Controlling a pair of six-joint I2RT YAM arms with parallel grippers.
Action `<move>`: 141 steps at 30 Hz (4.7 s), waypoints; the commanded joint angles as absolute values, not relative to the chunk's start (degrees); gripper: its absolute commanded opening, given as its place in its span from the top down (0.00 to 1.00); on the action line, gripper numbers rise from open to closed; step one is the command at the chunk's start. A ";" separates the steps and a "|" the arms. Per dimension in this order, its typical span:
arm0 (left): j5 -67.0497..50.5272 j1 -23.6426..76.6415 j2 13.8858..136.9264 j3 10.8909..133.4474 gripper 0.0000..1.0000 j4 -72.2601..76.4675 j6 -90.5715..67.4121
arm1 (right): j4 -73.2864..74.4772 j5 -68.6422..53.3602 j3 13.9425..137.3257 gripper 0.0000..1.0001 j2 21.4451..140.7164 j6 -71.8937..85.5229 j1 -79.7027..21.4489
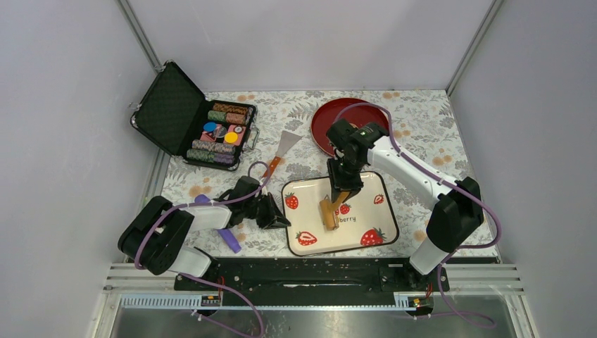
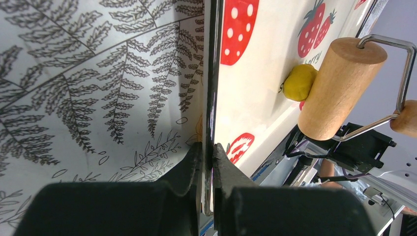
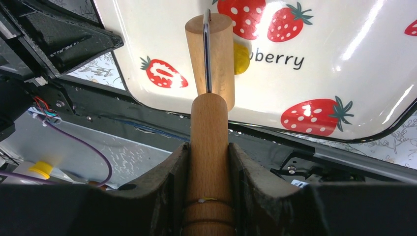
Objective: Roll out the dumpling wrappers from the dough
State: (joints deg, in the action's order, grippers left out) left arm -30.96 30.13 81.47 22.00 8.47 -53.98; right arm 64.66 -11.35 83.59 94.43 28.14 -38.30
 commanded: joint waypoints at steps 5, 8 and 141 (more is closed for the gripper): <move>-27.09 29.79 82.58 21.46 1.00 9.49 -53.89 | 66.83 -4.54 81.55 1.00 94.41 27.09 -38.85; -27.06 29.79 82.55 21.42 1.00 9.49 -53.88 | 66.53 -4.45 80.53 1.00 94.78 26.86 -38.92; -27.40 29.35 82.83 21.68 1.00 9.04 -53.77 | 63.91 -8.85 69.10 1.00 73.44 8.06 -35.46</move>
